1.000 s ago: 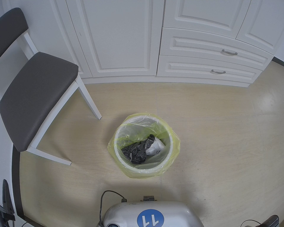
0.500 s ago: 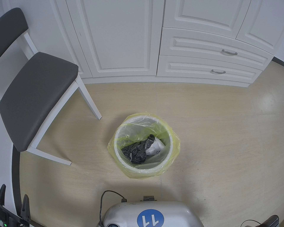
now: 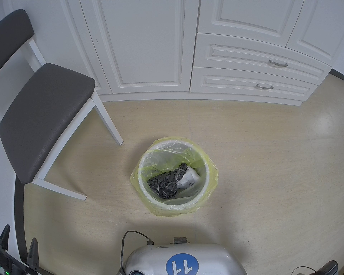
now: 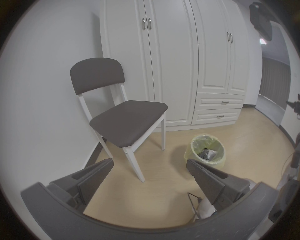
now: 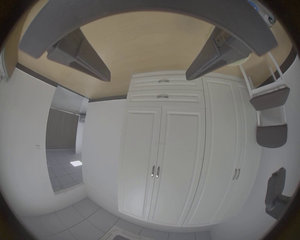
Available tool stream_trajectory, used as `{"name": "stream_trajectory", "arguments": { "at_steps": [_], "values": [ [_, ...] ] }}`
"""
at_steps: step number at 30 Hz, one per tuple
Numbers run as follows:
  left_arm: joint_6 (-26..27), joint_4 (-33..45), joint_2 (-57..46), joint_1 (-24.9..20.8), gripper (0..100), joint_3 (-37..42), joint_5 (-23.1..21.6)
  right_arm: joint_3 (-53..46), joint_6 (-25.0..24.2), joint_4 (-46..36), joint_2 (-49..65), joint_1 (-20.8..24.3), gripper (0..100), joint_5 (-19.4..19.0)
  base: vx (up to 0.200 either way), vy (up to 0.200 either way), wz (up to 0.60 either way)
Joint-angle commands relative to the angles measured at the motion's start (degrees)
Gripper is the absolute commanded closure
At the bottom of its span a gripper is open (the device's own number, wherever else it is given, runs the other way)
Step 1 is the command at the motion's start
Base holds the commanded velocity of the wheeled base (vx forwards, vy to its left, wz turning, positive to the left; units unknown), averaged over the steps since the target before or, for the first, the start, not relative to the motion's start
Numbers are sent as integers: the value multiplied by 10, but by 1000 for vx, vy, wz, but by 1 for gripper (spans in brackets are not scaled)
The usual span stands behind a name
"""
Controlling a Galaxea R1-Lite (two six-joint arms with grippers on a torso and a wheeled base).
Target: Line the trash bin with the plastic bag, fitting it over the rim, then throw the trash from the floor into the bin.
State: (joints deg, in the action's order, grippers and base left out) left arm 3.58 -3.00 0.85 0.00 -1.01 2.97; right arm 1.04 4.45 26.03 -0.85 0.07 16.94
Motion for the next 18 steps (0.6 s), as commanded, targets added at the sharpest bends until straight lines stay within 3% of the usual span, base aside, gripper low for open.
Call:
{"name": "stream_trajectory", "arguments": {
  "at_steps": [1, 3, 11, 17, 18],
  "values": [
    [-29, 20, -9, 0, 0, 10, -31, -10, 0, -42, 9, 0, 0, -3, 0, 0, 0],
    [-30, 52, -9, -1, 0, 4, -41, -10, 1, -70, 9, 0, 0, -2, 0, 0, 0],
    [-31, 38, -9, -1, 0, 7, -41, -10, 4, -118, 9, -1, 0, -7, 0, 0, 0],
    [-32, 38, -9, -1, 0, 7, -40, -9, 4, -177, 9, -1, 0, -39, 0, 0, 0],
    [-31, 38, -9, -1, 0, 7, -40, -9, 4, -198, 9, -1, 0, -59, 0, 0, 0]
  ]
}}
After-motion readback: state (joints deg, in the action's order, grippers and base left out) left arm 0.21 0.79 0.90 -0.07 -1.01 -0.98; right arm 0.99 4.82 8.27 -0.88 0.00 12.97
